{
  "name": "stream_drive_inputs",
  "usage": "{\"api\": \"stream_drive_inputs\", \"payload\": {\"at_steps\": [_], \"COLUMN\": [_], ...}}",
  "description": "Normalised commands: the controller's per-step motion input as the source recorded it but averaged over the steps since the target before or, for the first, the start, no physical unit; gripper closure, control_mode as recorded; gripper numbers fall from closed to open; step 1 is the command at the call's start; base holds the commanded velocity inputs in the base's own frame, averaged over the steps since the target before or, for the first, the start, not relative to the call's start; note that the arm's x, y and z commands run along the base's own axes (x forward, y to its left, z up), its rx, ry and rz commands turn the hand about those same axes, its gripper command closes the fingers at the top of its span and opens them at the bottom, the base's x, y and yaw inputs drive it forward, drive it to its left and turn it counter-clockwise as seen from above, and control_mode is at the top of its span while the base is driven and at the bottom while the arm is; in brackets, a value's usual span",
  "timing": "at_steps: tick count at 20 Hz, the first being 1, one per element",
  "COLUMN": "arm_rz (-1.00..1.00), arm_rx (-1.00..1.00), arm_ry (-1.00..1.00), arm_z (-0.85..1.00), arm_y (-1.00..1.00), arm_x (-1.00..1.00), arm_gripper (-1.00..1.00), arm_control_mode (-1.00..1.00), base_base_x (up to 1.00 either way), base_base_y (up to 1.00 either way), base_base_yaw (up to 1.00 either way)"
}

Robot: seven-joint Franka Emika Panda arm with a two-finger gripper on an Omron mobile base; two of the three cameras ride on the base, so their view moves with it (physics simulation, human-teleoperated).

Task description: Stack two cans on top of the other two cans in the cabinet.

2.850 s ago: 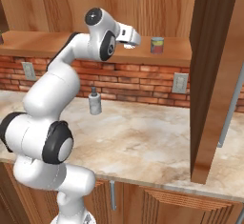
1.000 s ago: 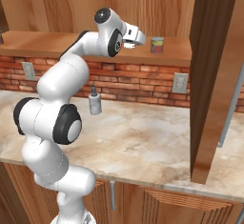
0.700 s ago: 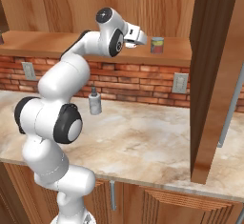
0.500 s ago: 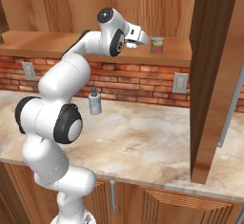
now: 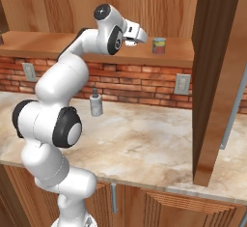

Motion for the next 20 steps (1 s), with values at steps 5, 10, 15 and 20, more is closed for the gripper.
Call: {"api": "stream_drive_inputs", "payload": {"at_steps": [5,10,15,20], "arm_rz": [-0.04,-0.11,-0.07,-0.08], "arm_rx": [0.00,0.00,0.00,0.00], "arm_ry": [-0.02,-0.08,-0.02,0.00], "arm_z": [0.21,0.21,0.16,0.11], "arm_y": [-0.04,-0.05,-0.10,-0.22], "arm_x": [-0.14,-0.11,-0.10,-0.01], "arm_gripper": [1.00,1.00,1.00,1.00], "arm_control_mode": [-1.00,-1.00,-1.00,-1.00], "base_base_x": [0.00,0.00,0.00,0.00], "base_base_y": [0.00,0.00,0.00,0.00], "base_base_yaw": [0.00,0.00,0.00,0.00]}}
